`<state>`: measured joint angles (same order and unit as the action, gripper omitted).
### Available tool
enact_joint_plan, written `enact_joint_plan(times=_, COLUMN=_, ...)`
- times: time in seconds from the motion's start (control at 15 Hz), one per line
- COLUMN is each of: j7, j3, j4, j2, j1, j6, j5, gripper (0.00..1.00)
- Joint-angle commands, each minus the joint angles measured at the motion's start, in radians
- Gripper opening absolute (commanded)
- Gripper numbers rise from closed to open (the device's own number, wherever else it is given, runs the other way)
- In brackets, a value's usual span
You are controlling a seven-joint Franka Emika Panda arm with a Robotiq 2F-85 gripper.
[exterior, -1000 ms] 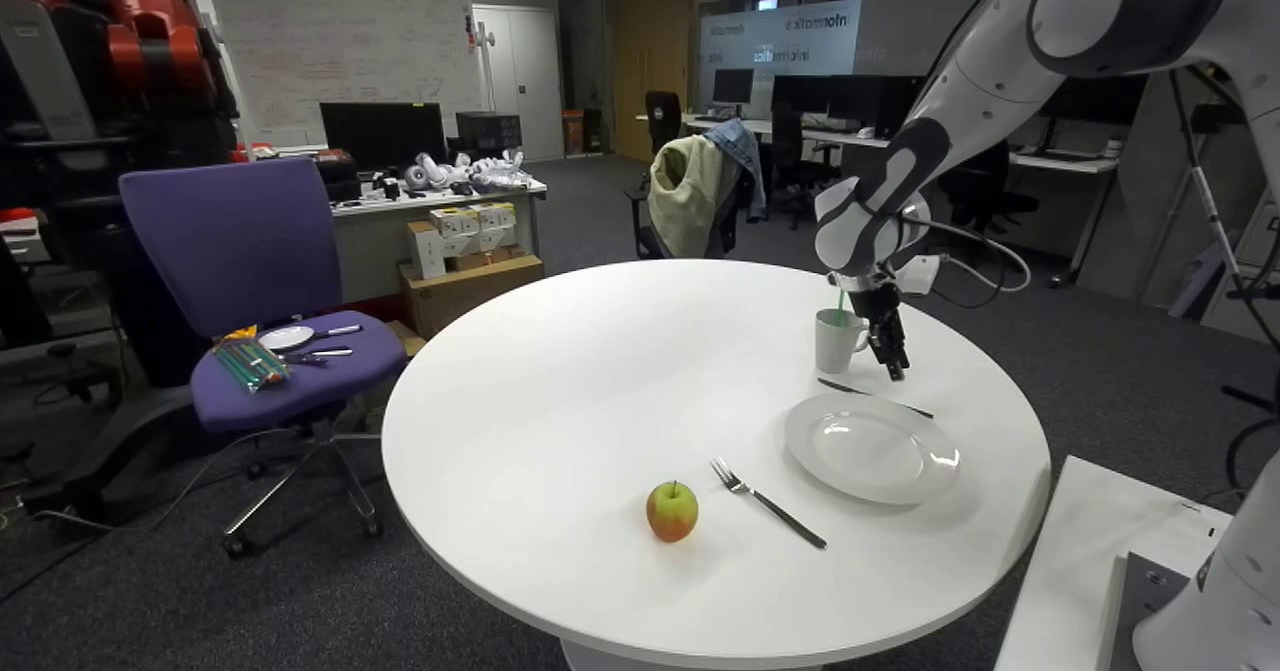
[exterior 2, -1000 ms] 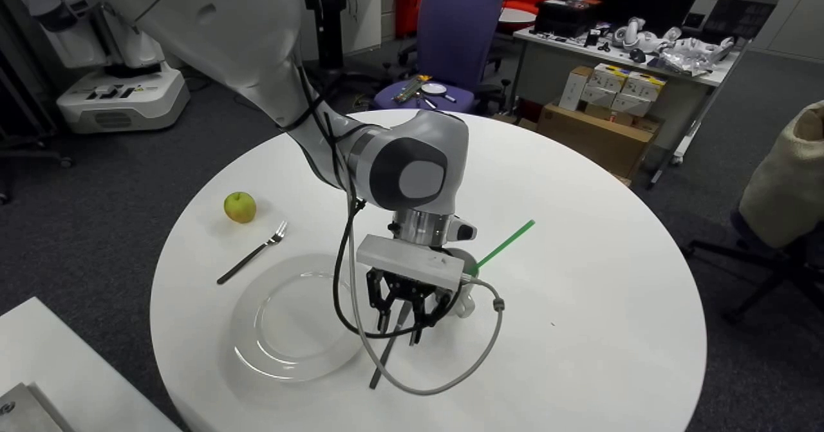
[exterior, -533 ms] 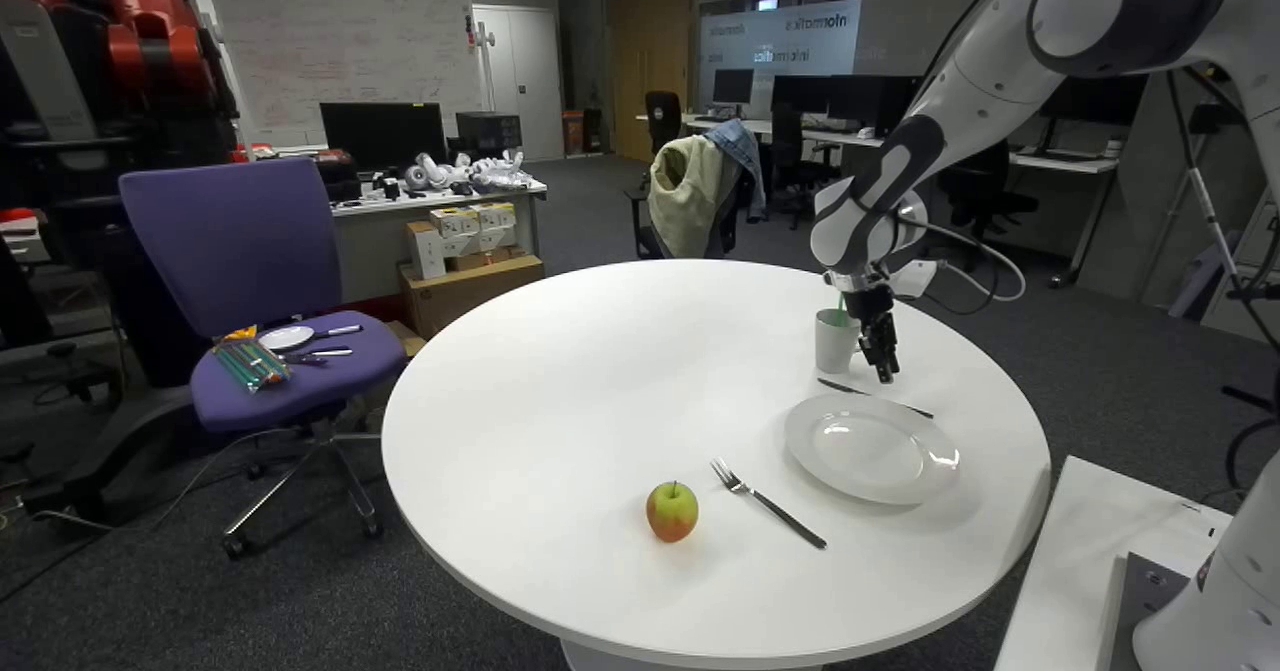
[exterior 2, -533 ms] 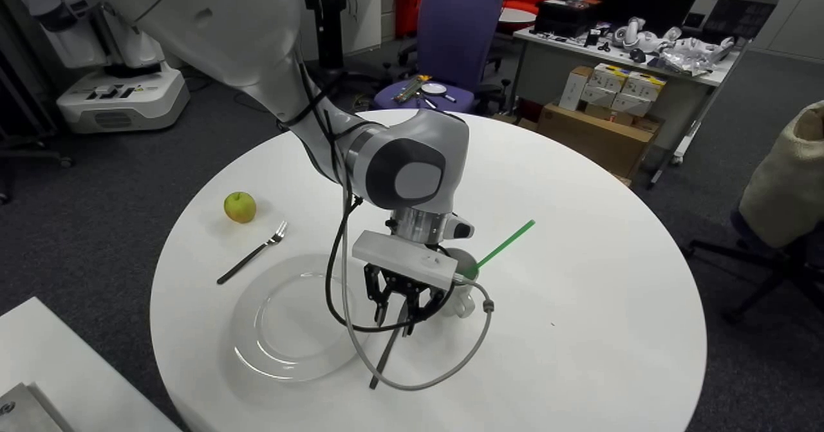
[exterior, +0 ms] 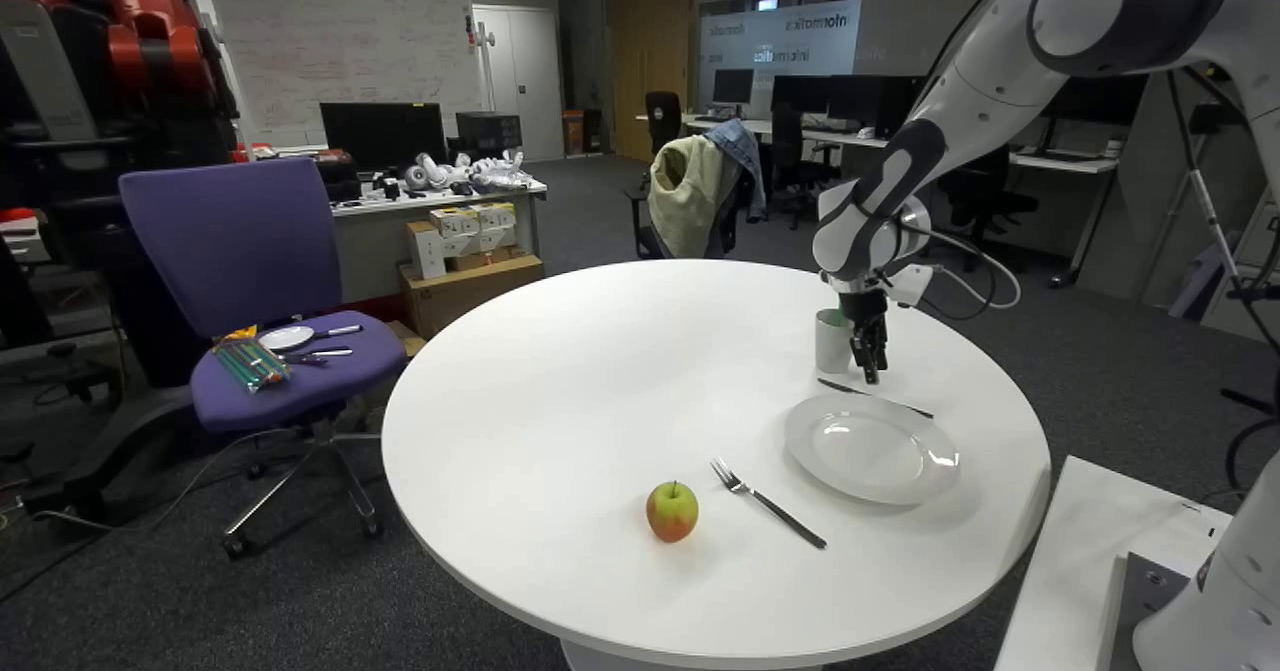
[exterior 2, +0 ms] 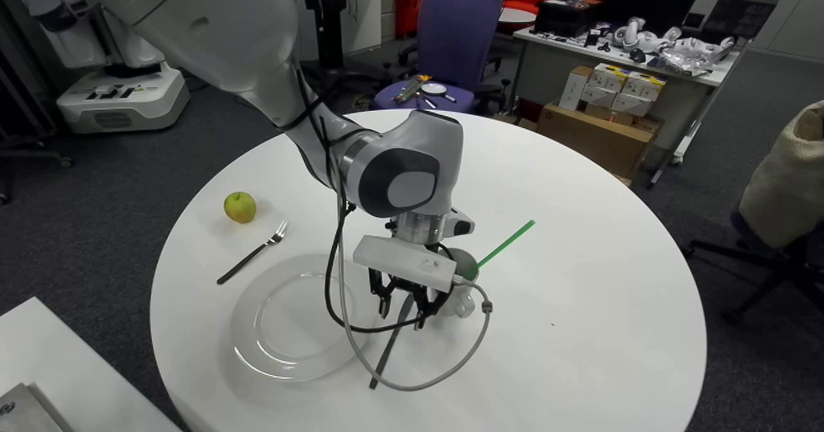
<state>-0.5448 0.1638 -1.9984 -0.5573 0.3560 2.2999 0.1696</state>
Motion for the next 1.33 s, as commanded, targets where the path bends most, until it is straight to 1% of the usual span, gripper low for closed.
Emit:
enact_joint_plan(times=0.0, j7=-0.008, j3=-0.018, j4=-0.056, j2=0.060, j1=0.019, j6=0.015, j5=-0.023, gripper=0.94)
enact_joint_plan(times=0.07, j7=-0.007, j3=-0.020, j4=-0.055, j2=0.061, j1=0.020, j6=0.010, j5=-0.032, gripper=0.99)
enact_joint_plan(times=0.13, j7=-0.009, j3=-0.019, j4=-0.056, j2=0.065, j1=0.020, j6=0.008, j5=-0.034, gripper=1.00)
enact_joint_plan(times=0.67, j7=0.001, j3=-0.014, j4=-0.073, j2=0.097, j1=0.014, j6=0.022, j5=-0.057, gripper=1.00)
enact_joint_plan(times=0.73, j7=0.004, j3=-0.010, j4=-0.011, j2=0.032, j1=0.007, j6=-0.002, j5=-0.042, gripper=1.00)
enact_joint_plan(times=1.27, j7=0.004, j3=-0.009, j4=-0.025, j2=0.049, j1=0.006, j6=-0.002, j5=-0.043, gripper=1.00)
